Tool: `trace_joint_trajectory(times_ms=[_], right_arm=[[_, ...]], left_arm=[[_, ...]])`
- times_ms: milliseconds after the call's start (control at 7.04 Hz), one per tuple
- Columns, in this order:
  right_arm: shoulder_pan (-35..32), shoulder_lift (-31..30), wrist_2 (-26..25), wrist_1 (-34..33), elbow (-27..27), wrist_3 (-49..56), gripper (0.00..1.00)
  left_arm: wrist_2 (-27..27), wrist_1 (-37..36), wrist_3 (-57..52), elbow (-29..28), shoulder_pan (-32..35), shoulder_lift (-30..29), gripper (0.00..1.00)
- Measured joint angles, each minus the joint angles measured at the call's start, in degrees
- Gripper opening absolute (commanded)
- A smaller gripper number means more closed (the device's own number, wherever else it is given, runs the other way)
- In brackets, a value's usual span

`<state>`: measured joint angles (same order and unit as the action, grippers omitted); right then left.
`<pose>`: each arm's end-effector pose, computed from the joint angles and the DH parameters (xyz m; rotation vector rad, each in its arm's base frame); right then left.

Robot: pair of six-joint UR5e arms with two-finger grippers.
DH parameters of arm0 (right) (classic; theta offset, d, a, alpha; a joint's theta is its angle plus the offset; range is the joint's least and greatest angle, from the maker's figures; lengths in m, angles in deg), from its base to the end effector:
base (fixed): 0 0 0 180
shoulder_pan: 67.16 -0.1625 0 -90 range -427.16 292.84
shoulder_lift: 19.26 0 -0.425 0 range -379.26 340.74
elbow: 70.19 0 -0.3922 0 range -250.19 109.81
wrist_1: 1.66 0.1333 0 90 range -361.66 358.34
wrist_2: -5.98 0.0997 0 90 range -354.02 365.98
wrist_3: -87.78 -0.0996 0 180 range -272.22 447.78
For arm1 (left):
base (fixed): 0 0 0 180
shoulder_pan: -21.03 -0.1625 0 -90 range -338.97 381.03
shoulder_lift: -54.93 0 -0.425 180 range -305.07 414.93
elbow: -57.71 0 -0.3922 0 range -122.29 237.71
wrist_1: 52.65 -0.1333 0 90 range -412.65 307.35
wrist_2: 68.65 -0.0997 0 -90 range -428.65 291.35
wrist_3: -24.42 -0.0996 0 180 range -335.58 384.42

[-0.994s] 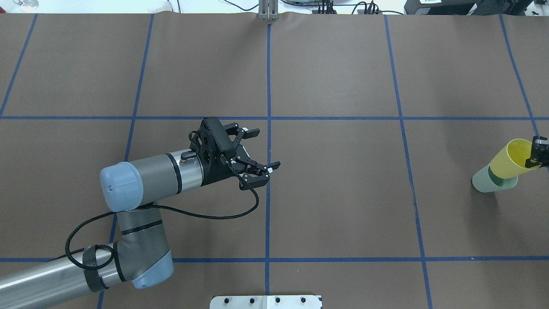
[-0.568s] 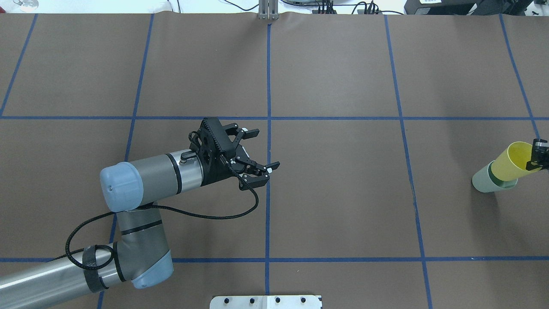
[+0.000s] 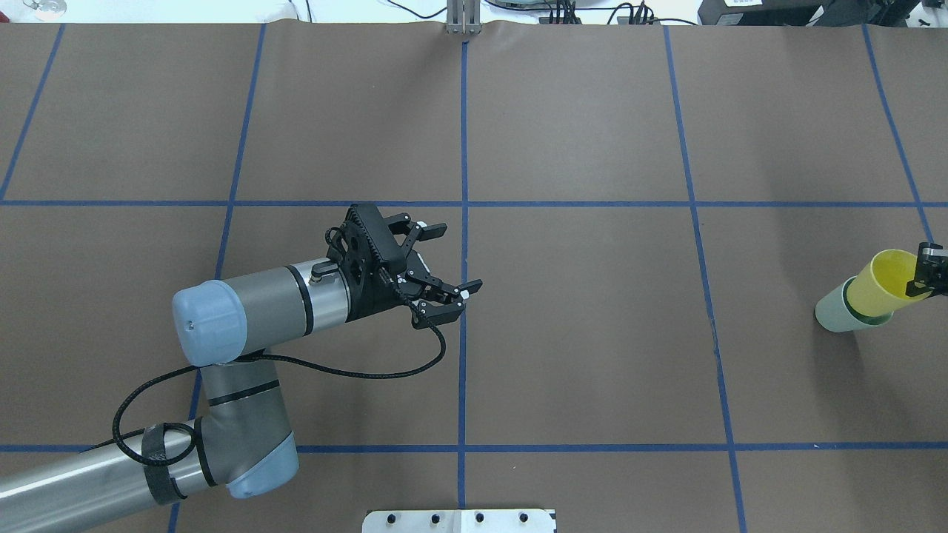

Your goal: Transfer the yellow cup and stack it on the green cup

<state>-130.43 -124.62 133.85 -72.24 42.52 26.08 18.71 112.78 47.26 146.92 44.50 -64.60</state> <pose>-0.1158 -0.3905 0.5474 -0.1308 -0.7842 0.4238 0.5188 -0.3756 0.2227 1.3357 1.2745 0.4955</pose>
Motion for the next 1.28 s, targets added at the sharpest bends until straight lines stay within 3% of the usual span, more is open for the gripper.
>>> trace_joint_trajectory(times_ms=[568,852,1136,1278], right_arm=[[-0.2,-0.3,1.9,0.3,0.9,0.0,1.0],[-0.8,0.1,1.3,4.2,0.6,0.0,1.0],[-2.0,0.7,0.0,6.3,-0.6,0.2,1.0],[-2.8,1.4,0.0,6.5,-1.0,0.9,1.0]], left_arm=[[-0.8,0.0,0.7,0.0,0.1,0.4,0.99],[-4.7,-1.9,2.1,-0.4,3.8,2.5,0.99],[-5.9,-12.1,2.6,-0.9,13.1,7.0,0.99],[-4.9,-21.0,2.9,-0.9,17.9,8.4,0.99]])
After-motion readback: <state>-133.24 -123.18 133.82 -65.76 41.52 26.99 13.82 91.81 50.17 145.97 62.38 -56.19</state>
